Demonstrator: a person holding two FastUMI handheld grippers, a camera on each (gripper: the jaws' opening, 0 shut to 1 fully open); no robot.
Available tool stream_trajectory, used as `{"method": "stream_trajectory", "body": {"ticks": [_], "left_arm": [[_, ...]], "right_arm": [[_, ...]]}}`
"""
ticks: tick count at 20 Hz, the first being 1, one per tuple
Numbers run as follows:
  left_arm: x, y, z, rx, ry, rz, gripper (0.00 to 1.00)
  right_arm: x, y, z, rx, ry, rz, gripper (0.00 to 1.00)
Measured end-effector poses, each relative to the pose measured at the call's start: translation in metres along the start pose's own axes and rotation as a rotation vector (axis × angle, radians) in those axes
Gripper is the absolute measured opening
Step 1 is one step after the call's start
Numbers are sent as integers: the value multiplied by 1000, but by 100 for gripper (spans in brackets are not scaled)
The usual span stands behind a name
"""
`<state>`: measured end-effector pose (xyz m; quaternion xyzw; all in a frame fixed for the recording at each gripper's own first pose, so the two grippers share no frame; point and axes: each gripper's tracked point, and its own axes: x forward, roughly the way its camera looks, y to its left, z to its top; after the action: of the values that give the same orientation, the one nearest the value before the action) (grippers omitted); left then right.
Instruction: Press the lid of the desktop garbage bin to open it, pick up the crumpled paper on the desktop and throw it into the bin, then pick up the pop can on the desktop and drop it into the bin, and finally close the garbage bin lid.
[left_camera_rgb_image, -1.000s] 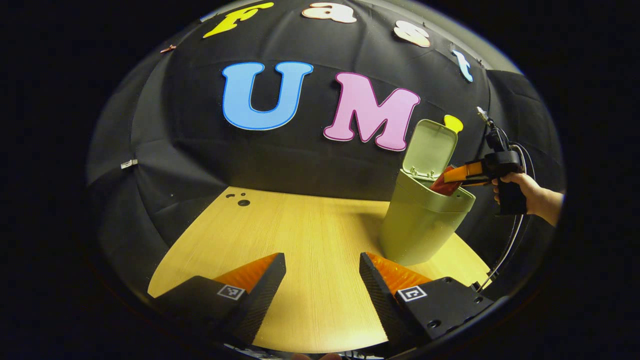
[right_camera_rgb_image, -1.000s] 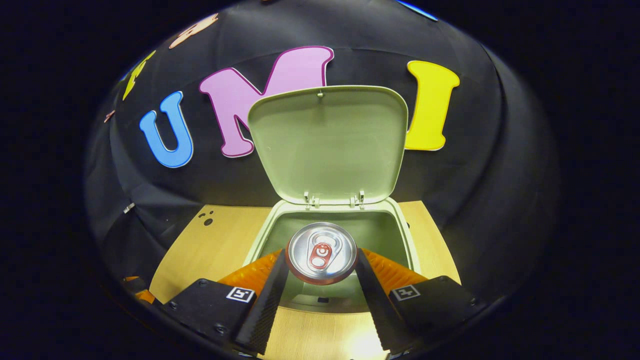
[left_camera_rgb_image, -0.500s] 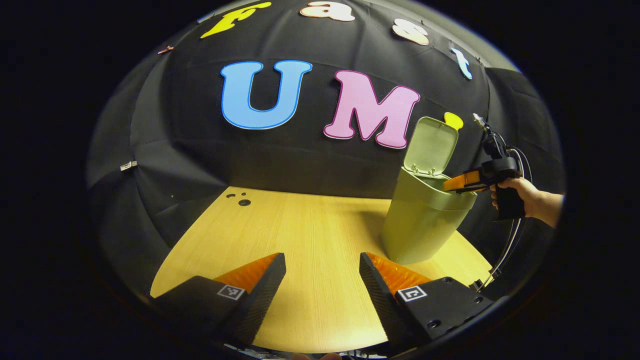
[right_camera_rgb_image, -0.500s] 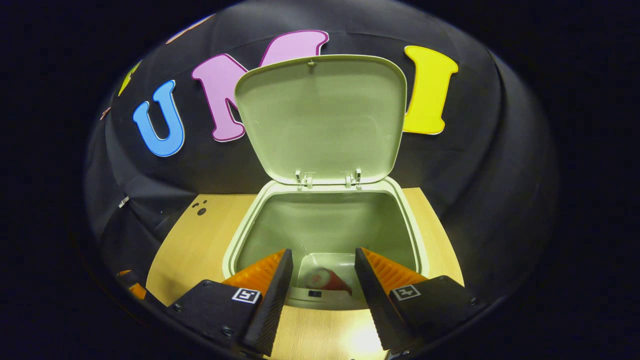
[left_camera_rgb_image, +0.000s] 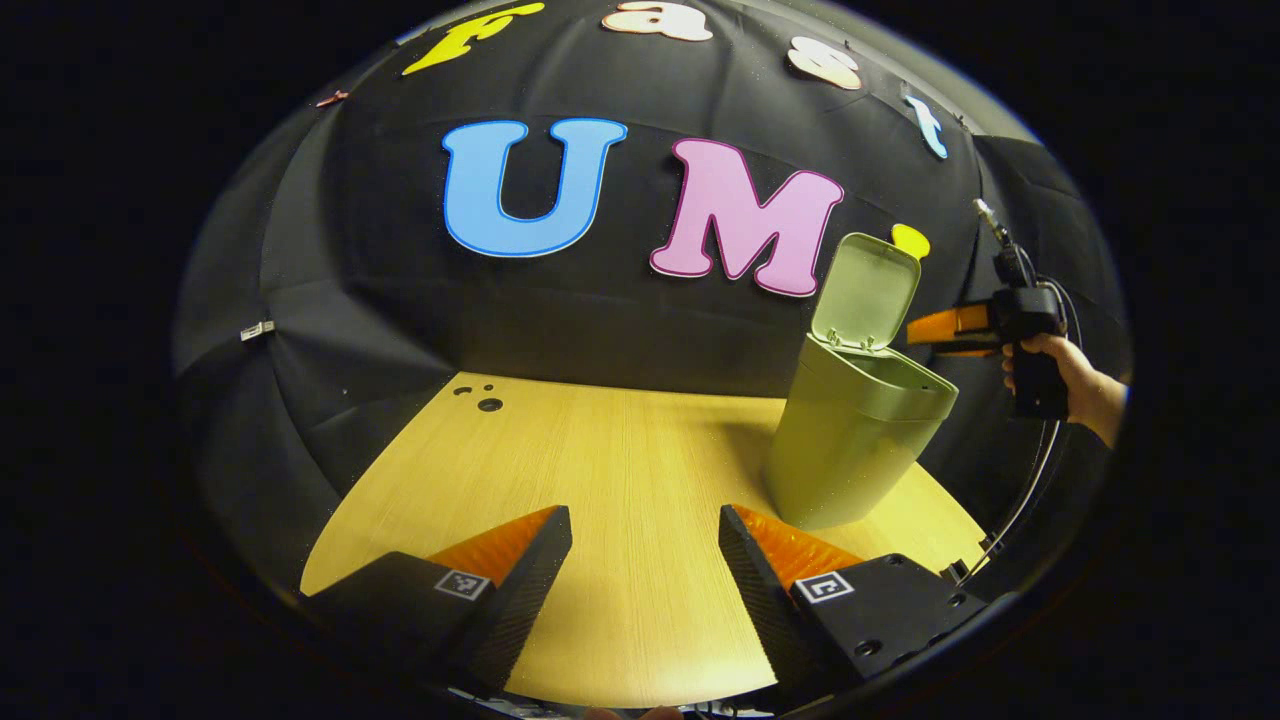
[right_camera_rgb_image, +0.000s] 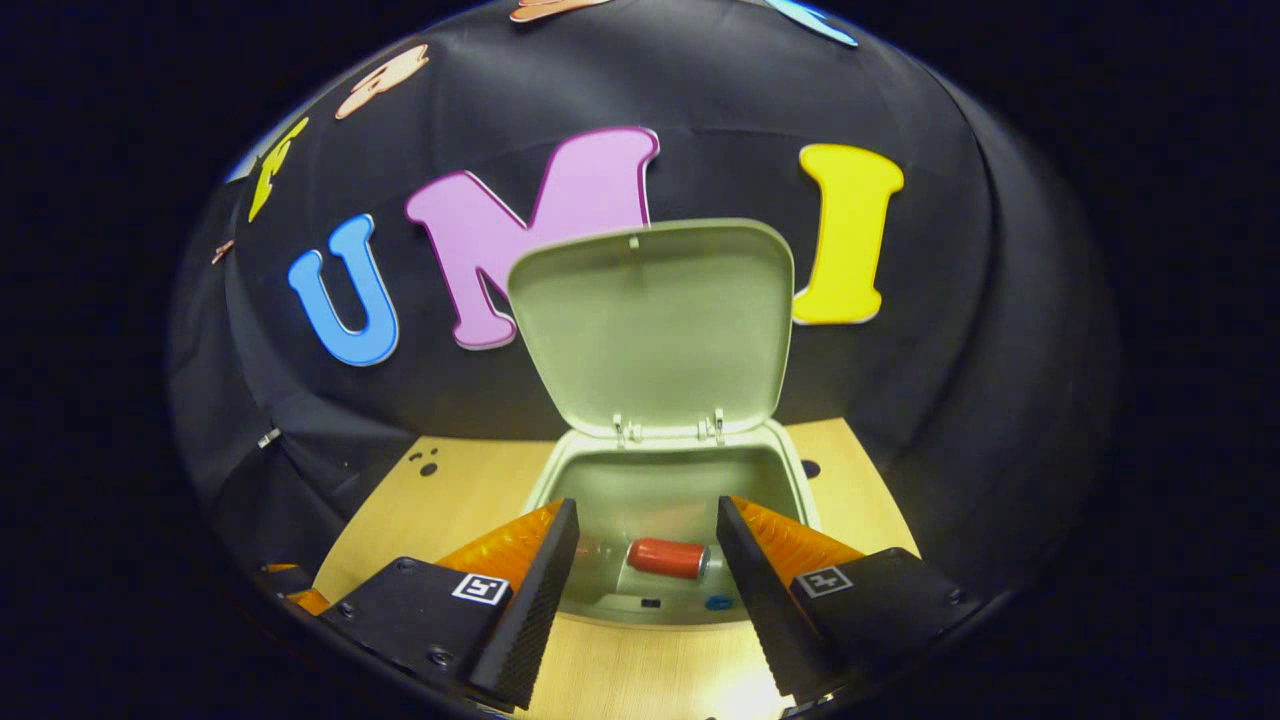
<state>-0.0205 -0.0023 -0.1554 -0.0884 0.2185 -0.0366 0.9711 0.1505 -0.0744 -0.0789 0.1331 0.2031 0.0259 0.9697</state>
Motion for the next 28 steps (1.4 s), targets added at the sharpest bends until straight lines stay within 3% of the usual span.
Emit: {"method": "stream_trajectory", "body": {"ticks": [7, 13, 28], "left_arm": [[4, -7, 5, -1, -5, -14, 95], [4, -5, 4, -13, -8, -14, 95], [-5, 26, -4, -47, 10, 56, 95]], "right_arm": [[-23, 24, 105, -79, -223, 4, 95], [-15, 32, 155, -54, -292, -18, 95], [63, -4, 165, 28, -268, -134, 95]]}}
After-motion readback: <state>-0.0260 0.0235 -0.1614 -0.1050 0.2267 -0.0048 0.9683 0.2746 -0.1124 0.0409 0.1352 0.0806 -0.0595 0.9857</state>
